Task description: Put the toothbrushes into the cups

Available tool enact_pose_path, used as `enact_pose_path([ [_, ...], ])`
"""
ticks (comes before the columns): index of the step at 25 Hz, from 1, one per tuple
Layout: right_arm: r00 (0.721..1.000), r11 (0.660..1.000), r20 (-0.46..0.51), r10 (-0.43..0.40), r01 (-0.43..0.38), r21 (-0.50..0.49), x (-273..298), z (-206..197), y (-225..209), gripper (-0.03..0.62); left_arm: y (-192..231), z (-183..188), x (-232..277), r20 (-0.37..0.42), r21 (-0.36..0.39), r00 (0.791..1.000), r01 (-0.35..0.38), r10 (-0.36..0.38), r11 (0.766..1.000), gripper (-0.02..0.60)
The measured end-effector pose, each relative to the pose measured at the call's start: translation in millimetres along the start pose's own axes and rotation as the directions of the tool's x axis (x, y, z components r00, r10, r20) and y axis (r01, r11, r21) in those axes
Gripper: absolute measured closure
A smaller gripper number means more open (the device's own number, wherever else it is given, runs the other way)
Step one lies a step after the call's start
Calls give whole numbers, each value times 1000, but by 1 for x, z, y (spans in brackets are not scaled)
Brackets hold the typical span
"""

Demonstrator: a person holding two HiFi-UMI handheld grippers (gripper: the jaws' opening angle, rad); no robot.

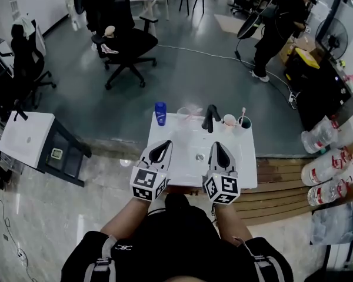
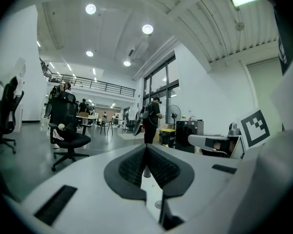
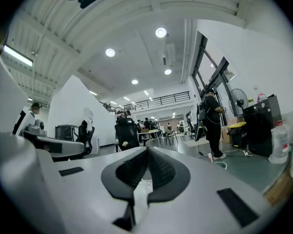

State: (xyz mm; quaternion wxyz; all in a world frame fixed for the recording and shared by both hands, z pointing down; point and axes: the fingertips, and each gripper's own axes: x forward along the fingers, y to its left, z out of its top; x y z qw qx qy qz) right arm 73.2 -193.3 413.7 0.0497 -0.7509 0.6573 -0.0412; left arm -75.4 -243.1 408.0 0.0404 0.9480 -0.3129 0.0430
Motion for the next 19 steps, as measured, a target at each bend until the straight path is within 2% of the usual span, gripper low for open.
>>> enact_pose_path([
  [19, 999, 999, 9, 52, -52, 16, -12, -4, 43, 580, 14, -1, -43, 13, -9, 999, -40, 40, 999, 568],
])
